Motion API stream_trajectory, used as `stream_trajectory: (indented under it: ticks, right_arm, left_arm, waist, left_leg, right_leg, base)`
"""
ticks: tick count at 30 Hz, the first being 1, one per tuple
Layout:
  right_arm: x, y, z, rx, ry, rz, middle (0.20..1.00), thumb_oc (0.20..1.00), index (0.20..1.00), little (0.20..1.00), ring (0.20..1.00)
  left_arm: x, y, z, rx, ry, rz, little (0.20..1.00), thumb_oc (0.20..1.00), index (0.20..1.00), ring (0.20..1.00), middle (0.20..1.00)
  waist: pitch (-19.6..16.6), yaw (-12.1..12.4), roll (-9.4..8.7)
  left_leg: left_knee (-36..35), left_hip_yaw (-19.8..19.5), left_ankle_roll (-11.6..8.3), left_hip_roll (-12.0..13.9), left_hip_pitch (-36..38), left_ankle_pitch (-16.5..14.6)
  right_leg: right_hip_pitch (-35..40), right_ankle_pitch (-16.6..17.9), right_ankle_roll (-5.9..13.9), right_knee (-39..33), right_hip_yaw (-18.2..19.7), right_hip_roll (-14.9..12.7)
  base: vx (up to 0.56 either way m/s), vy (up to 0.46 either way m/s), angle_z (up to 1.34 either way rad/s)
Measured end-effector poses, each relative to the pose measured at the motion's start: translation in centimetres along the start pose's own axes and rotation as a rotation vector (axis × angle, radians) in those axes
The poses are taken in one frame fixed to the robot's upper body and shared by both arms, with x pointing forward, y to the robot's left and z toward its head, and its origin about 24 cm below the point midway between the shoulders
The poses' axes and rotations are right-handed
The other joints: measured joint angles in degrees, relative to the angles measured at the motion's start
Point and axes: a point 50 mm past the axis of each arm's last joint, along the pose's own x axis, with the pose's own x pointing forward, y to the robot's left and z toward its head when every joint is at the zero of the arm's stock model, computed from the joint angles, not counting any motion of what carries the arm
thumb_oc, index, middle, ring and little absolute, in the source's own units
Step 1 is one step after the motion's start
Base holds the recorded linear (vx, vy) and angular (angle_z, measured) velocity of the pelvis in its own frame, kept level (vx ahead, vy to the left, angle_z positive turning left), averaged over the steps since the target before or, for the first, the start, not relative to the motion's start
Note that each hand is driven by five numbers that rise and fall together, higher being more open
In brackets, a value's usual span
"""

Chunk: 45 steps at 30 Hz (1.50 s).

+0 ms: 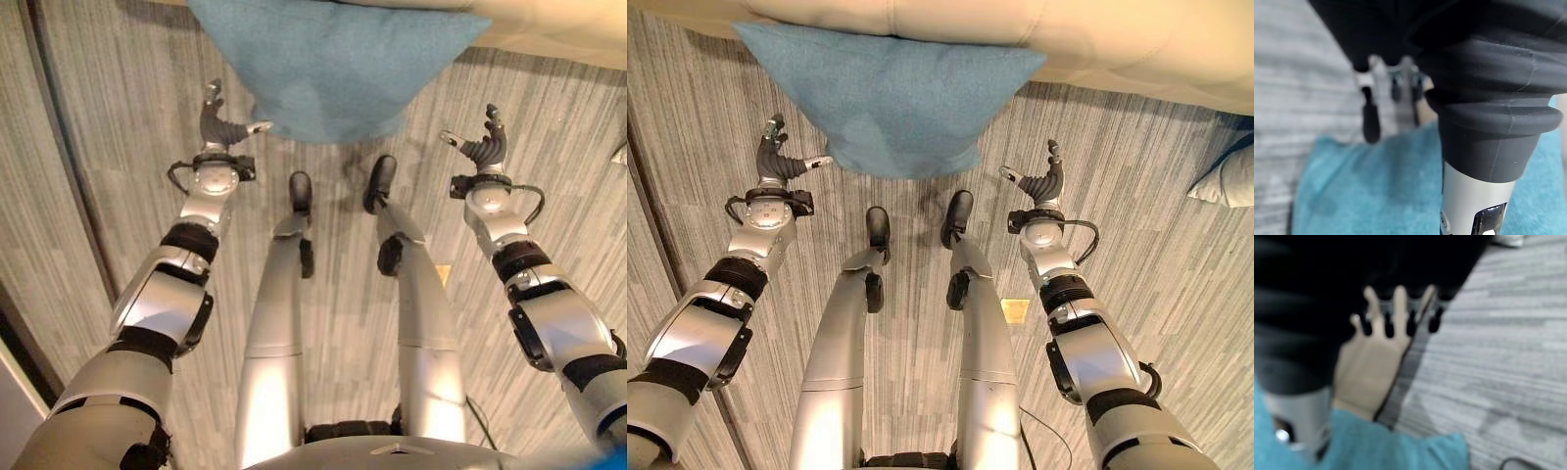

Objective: Pick up all the scattered cushions and arrange them neatly on the sofa.

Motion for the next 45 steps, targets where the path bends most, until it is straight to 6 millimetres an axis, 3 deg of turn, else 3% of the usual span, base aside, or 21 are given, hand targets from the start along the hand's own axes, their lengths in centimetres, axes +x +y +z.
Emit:
stream_trajectory:
  ticks: [4,8,20,26,32,36,39,42,45]
  right_arm:
    - [-1.3,-0.5,-2.6,-0.019,0.052,-0.001,1.0,1.0,1.0,1.0,1.0]
    - [-2.3,-0.9,-4.6,-0.042,0.106,0.005,1.0,1.0,1.0,1.0,1.0]
    - [-2.1,-1.1,-4.9,-0.051,0.122,0.0,1.0,1.0,1.0,1.0,1.0]
    - [-1.3,-0.9,-3.5,-0.024,0.094,-0.016,1.0,1.0,1.0,1.0,1.0]
    - [-1.1,-1.0,-3.3,-0.023,0.086,-0.025,1.0,1.0,1.0,1.0,1.0]
    - [-0.4,-2.0,-2.4,-0.036,0.06,-0.052,1.0,1.0,1.0,1.0,1.0]
    - [1.2,-3.4,0.2,-0.024,-0.01,-0.096,1.0,1.0,1.0,1.0,1.0]
    - [2.3,-3.6,3.2,0.011,-0.087,-0.111,1.0,1.0,1.0,1.0,1.0]
    - [2.7,-3.1,4.9,0.019,-0.133,-0.113,1.0,1.0,1.0,1.0,1.0]
  left_arm:
    - [-1.6,-0.3,-3.0,0.008,0.076,-0.015,1.0,1.0,1.0,1.0,1.0]
    - [-2.3,-0.3,-4.2,0.032,0.108,-0.023,1.0,1.0,1.0,1.0,1.0]
    - [-1.7,-0.3,-3.3,0.03,0.085,-0.017,1.0,1.0,1.0,1.0,1.0]
    - [-0.7,0.0,-1.5,0.028,0.036,0.007,1.0,1.0,1.0,1.0,1.0]
    - [-0.5,0.2,-1.2,0.037,0.025,0.012,1.0,1.0,1.0,1.0,1.0]
    - [-0.1,0.2,-0.2,0.039,-0.003,0.012,1.0,1.0,1.0,1.0,1.0]
    - [0.9,0.2,2.3,0.009,-0.063,0.02,1.0,1.0,1.0,1.0,1.0]
    - [1.8,0.6,4.6,-0.01,-0.118,0.033,1.0,1.0,1.0,1.0,1.0]
    - [2.3,0.1,6.5,-0.011,-0.168,0.025,1.0,1.0,1.0,1.0,1.0]
  waist:
    - [-1.6,0.3,-0.31]
    - [-3.5,0.4,-1.51]
    - [-6.3,0.8,-1.99]
    - [-6.3,0.8,-1.96]
    - [-6.3,0.8,-1.89]
    - [-6.8,0.8,-1.4]
    - [-7.6,0.6,-0.72]
    - [-7.6,0.0,-0.64]
    - [-7.3,-0.6,-0.19]
  left_leg:
    - [-3.6,-0.9,-0.1,-0.6,3.9,0.7]
    - [-6.7,-1.4,-0.47,-1.0,6.1,2.0]
    - [-9.1,-1.6,-0.66,-1.7,4.2,3.2]
    - [-8.9,-1.5,-0.65,-1.8,2.1,3.2]
    - [-9.8,-1.3,-0.79,-1.8,2.2,3.5]
    - [-9.8,-1.3,-0.98,-1.9,-0.1,3.7]
    - [-8.2,-1.1,-1.05,-1.9,-5.9,3.8]
    - [-6.5,-0.9,-1.15,-1.8,-10.2,3.7]
    - [-5.0,-0.8,-1.37,-1.7,-12.6,3.4]
  right_leg:
    - [4.1,0.1,0.05,-2.8,-0.8,0.0]
    - [6.3,0.9,-0.17,-5.8,-1.7,-0.2]
    - [4.3,1.5,0.29,-7.6,-1.9,-0.6]
    - [2.2,1.6,0.33,-7.4,-1.8,-0.6]
    - [1.8,1.5,0.24,-7.4,-1.8,-0.7]
    - [-1.0,1.2,0.04,-6.5,-1.7,-0.9]
    - [-7.1,1.1,-0.08,-4.6,-1.3,-1.0]
    - [-11.7,1.0,-0.33,-2.7,-0.6,-0.9]
    - [-14.2,0.6,-0.46,-1.2,0.0,-0.9]
  base:
    - [0.0,0.016,0.09]
    - [-0.03,0.006,0.09]
    - [-0.01,0.004,0.02]
    - [0.0,0.0,0.0]
    - [0.0,0.0,0.0]
    - [0.01,0.001,0.02]
    - [0.05,0.011,-0.01]
    - [0.05,0.021,-0.03]
    - [0.06,-0.004,-0.02]
